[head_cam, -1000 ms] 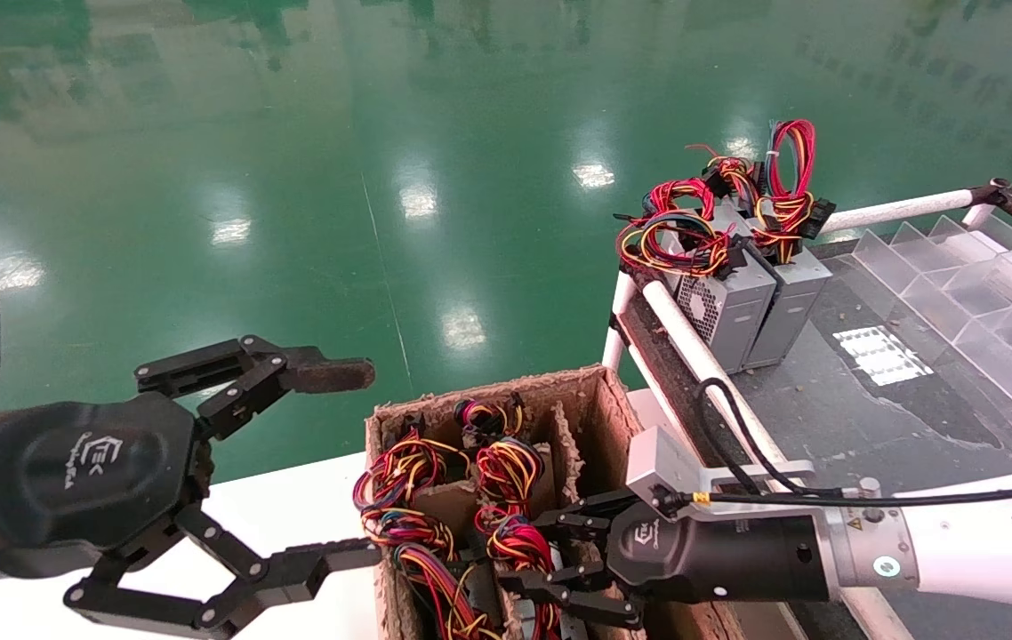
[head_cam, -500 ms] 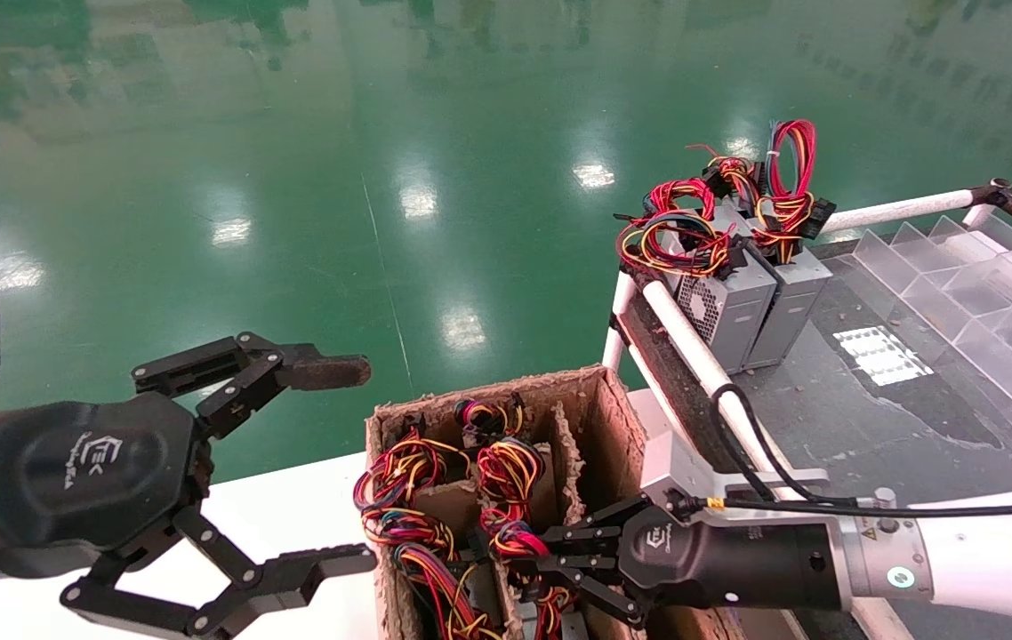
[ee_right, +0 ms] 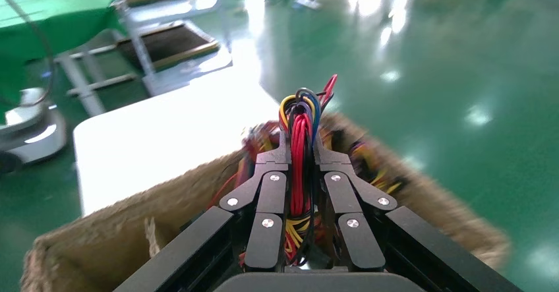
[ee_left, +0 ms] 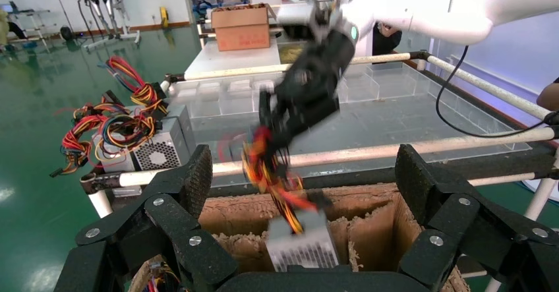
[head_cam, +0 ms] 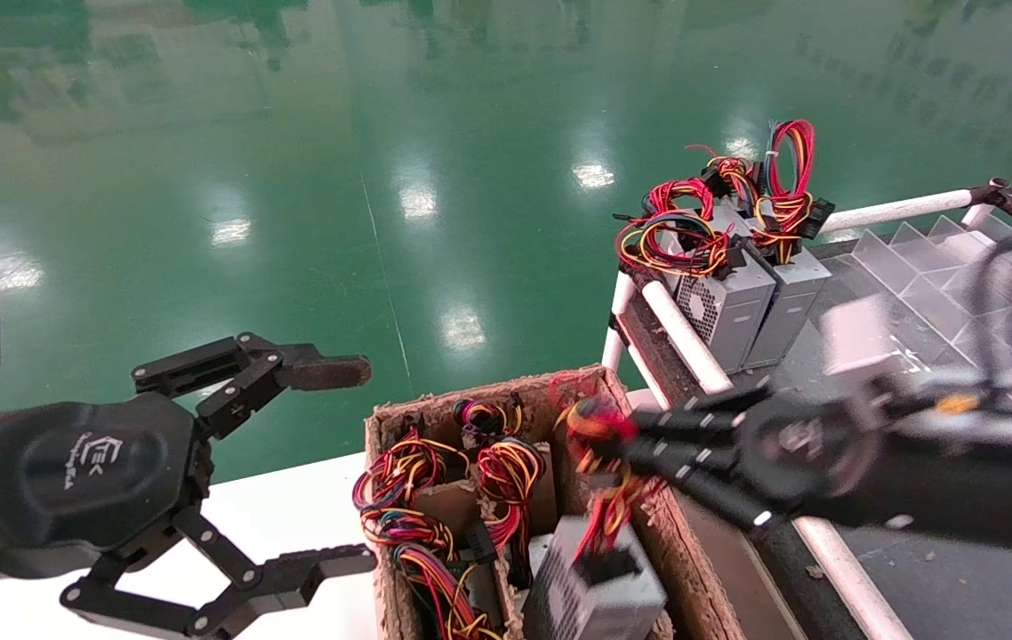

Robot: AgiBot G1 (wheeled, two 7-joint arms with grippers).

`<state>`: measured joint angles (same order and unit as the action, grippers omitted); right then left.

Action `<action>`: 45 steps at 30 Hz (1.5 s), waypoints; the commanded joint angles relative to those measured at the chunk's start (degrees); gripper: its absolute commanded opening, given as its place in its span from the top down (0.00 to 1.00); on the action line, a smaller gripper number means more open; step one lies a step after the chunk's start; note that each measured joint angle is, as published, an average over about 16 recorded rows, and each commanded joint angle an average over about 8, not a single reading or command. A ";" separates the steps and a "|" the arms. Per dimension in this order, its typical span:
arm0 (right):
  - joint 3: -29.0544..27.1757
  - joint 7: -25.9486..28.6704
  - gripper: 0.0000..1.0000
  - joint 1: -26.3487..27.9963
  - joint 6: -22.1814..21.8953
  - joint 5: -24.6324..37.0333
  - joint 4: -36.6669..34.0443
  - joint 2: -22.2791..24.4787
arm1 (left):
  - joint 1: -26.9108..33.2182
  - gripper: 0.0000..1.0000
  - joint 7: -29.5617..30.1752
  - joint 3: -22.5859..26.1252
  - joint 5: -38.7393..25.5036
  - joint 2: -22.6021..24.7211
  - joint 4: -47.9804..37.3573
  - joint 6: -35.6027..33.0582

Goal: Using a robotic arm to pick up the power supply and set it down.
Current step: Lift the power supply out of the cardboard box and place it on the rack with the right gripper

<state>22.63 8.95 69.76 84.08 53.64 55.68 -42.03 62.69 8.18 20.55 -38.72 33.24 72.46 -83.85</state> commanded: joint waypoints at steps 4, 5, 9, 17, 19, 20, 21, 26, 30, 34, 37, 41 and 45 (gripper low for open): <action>-4.26 1.04 1.00 -0.99 -3.25 -4.34 2.98 4.31 | 0.00 0.00 0.00 0.00 0.00 0.00 0.00 0.00; -4.98 1.11 1.00 -1.25 -3.90 -5.05 3.04 4.90 | 0.00 0.00 0.00 0.00 0.00 0.00 0.00 0.00; -7.26 0.79 1.00 -2.07 -5.90 -6.98 2.81 6.87 | 0.00 0.00 0.00 0.01 0.00 0.00 0.00 0.00; -9.29 -0.65 1.00 -1.61 -7.15 -7.00 0.43 10.48 | 0.00 0.00 -0.01 0.01 0.01 0.00 0.00 0.00; -9.61 -1.02 1.00 -1.15 -7.03 -6.67 -0.58 11.65 | 0.00 0.00 -0.01 0.01 0.01 0.00 0.00 0.00; -9.79 -1.23 1.00 -0.96 -6.95 -6.54 -1.13 12.25 | 0.00 0.00 -0.01 0.01 0.01 0.00 0.00 0.00; -10.01 -1.48 1.00 -0.79 -6.91 -6.45 -1.74 12.87 | 0.00 0.00 -0.01 0.01 0.01 0.00 0.00 0.01; -11.49 -3.33 1.00 -0.50 -6.90 -6.62 -4.93 15.70 | 0.00 0.00 -0.01 0.02 0.01 -0.01 0.00 0.01; -12.47 -5.30 1.00 -0.66 -7.66 -6.36 -7.05 17.45 | 0.00 0.00 -0.01 0.02 0.01 -0.01 0.00 0.01; -12.41 -6.09 1.00 -0.28 -8.98 -4.99 -8.95 18.30 | 0.01 0.00 -0.01 0.02 0.01 -0.01 0.00 0.01; -11.75 -6.32 1.00 0.61 -10.31 -3.24 -10.28 18.14 | 0.01 0.00 -0.01 0.02 0.02 -0.01 0.00 0.01; -10.46 -7.08 1.00 2.35 -12.52 -0.31 -12.44 16.85 | 0.01 0.00 -0.01 0.02 0.02 -0.01 0.00 0.01; -9.02 -7.90 1.00 4.83 -14.08 2.40 -15.49 14.70 | 0.01 0.00 -0.01 0.03 0.02 -0.01 0.00 0.01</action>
<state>13.59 0.99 74.95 70.63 55.86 40.12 -27.36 62.69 8.16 20.58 -38.71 33.23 72.46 -83.84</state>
